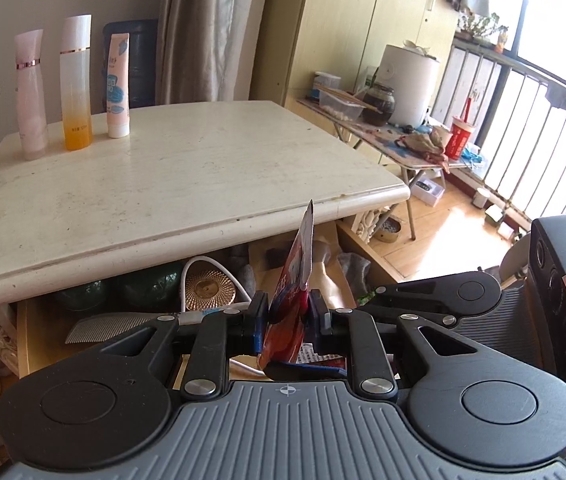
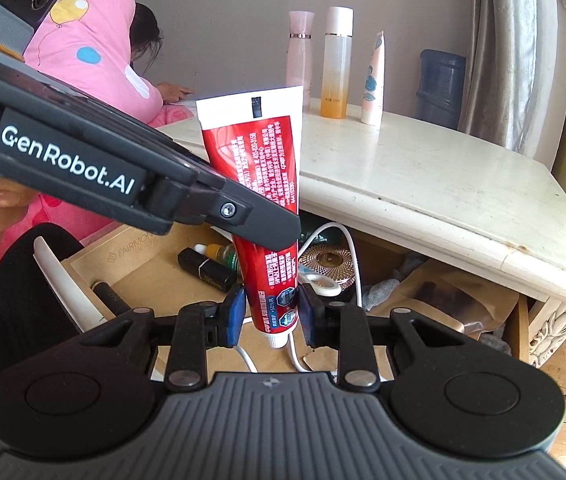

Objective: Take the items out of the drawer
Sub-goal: 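Carry the toothpaste tube over the nightstand top toward the bottles with the left tool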

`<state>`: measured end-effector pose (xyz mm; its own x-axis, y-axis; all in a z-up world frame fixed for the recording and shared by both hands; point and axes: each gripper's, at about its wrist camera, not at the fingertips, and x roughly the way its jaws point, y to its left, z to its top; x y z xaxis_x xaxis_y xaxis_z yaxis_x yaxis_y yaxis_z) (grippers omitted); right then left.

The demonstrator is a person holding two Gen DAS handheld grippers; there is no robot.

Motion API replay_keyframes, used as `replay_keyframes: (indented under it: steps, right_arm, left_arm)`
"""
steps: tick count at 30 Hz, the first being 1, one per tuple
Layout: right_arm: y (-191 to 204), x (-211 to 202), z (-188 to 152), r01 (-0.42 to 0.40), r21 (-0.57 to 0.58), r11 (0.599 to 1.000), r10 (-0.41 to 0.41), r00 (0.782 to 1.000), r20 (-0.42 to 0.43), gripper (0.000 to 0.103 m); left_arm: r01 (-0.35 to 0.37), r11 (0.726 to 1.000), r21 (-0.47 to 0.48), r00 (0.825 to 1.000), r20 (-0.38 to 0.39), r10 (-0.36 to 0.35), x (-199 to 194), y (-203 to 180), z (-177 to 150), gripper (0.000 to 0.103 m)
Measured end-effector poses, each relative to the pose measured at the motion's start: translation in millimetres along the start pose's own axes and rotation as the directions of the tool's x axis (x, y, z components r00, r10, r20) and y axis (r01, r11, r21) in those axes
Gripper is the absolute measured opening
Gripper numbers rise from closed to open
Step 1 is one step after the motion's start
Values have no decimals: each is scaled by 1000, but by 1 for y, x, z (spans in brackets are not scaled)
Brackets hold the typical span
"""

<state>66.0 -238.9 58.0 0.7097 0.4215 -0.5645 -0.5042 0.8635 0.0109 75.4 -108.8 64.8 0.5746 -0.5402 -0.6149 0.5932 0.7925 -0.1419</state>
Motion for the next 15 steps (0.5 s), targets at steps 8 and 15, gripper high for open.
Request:
replay_keyframes:
  steps: [8,15]
  right_arm:
    - [-7,-17,26,0,4,1000,-1,998,56,29]
    - [-13,-22,51,13,-19,1000,-12,996,89,29]
  left_arm:
    - [-1,998,65,999,51,-3,-18,-9,21,22]
    - [-17,993,120,995,95,6,-27,-13,38,22]
